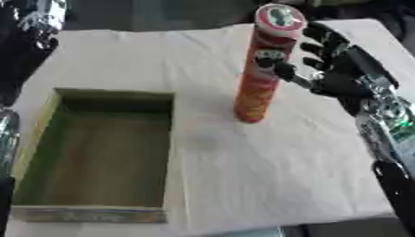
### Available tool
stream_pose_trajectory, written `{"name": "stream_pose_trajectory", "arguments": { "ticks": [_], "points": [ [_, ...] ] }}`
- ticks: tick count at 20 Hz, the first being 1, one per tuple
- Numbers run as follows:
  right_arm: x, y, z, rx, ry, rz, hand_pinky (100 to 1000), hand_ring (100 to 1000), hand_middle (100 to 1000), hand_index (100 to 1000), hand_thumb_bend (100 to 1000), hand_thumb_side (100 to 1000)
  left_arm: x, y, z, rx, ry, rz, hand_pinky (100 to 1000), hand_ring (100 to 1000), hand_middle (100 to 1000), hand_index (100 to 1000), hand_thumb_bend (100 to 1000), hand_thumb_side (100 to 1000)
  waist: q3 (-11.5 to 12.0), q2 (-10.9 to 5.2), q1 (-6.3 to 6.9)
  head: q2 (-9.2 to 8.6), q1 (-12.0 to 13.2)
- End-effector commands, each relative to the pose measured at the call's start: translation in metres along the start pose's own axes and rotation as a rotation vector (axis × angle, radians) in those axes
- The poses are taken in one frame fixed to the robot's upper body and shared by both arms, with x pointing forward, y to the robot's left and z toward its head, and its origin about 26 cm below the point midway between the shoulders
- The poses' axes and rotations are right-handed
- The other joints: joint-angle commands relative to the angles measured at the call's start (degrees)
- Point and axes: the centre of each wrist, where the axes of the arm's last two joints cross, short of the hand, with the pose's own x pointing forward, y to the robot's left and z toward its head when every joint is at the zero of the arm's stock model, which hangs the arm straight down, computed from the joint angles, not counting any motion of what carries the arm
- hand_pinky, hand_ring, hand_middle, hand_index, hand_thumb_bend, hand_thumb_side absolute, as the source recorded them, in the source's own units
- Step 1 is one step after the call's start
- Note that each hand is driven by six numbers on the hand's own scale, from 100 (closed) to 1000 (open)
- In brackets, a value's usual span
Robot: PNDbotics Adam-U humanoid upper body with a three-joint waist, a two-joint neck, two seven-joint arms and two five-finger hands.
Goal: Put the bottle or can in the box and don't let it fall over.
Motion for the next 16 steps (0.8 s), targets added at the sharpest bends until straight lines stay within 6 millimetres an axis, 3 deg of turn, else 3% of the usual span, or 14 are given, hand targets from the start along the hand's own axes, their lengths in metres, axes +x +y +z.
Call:
{"name": "stream_pose_trajectory", "arguments": {
  "ticks": [1, 8, 16],
  "points": [
    [0.0089, -0.0005, 0.0007, 0.007, -0.026, 0.001, 973, 1000, 1000, 1000, 708, 265, 0.004, 0.0038, -0.0009, -0.008, -0.022, -0.015, 674, 946, 892, 799, 100, 561, -0.1, -0.97, 0.08, -0.14, -0.2],
    [0.0086, 0.0001, 0.0007, 0.009, -0.02, -0.009, 974, 1000, 1000, 1000, 699, 285, 0.0029, 0.0042, -0.0007, -0.016, -0.027, -0.021, 676, 948, 896, 803, 100, 565, -0.1, -0.84, 0.17, -0.16, -0.4],
    [0.0079, 0.0019, 0.0006, -0.001, -0.026, 0.0, 980, 1000, 1000, 1000, 642, 412, 0.0005, 0.0061, -0.0012, -0.011, -0.026, -0.046, 680, 946, 889, 788, 100, 562, 0.1, -0.67, 0.12, -0.35, -0.5]
  ]
}}
